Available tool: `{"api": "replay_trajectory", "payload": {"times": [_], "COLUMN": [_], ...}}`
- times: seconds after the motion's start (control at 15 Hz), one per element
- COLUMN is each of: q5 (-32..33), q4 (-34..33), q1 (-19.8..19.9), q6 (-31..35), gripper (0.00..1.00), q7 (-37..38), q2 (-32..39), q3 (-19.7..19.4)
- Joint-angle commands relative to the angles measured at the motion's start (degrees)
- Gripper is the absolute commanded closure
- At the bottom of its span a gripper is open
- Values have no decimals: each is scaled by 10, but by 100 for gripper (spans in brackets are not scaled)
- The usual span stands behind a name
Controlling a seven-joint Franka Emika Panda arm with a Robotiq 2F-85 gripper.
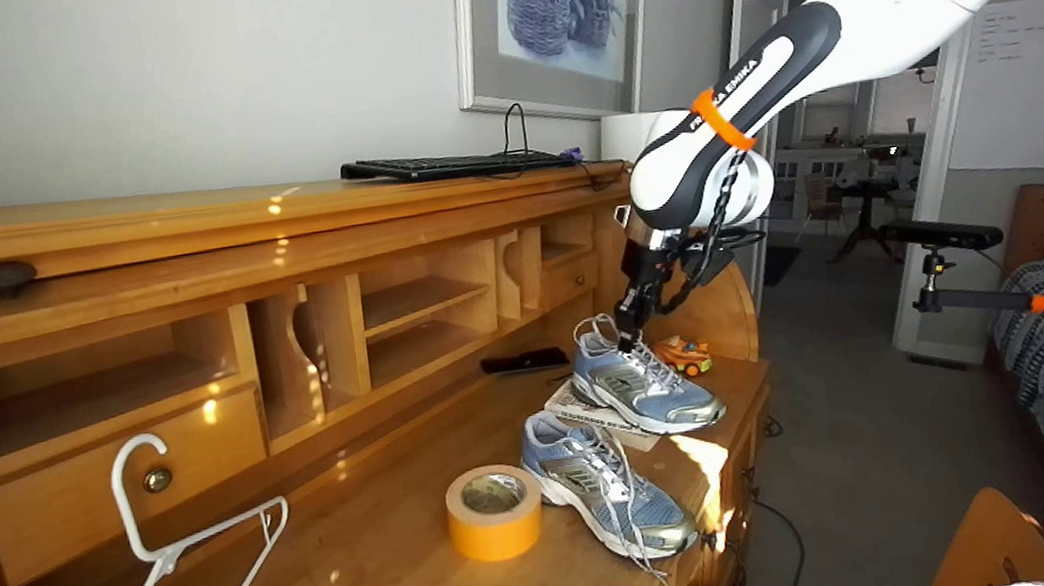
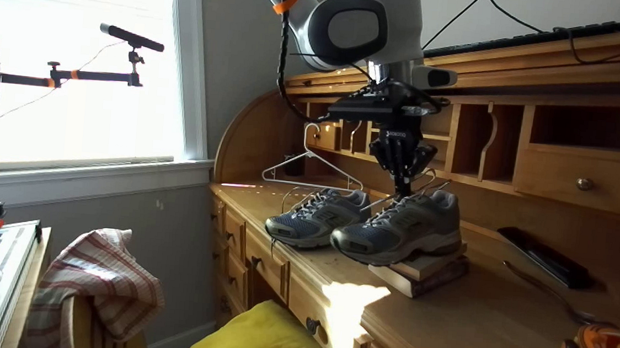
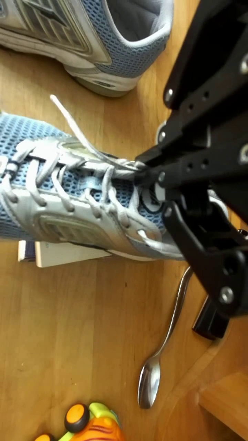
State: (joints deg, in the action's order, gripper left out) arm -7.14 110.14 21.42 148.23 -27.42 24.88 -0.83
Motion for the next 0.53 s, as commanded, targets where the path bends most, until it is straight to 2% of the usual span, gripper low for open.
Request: {"api": "replay_trajectory", "payload": {"times": [0.0, 0.4, 0.47], "q5": [-30, -39, -40], "q4": [-9, -9, -9], "q1": [13, 20, 22], "q6": [-29, -32, -31], "gripper": [99, 98, 92], "q7": [-25, -30, -30], "q2": [0, -7, -8], "q3": [12, 6, 5]}}
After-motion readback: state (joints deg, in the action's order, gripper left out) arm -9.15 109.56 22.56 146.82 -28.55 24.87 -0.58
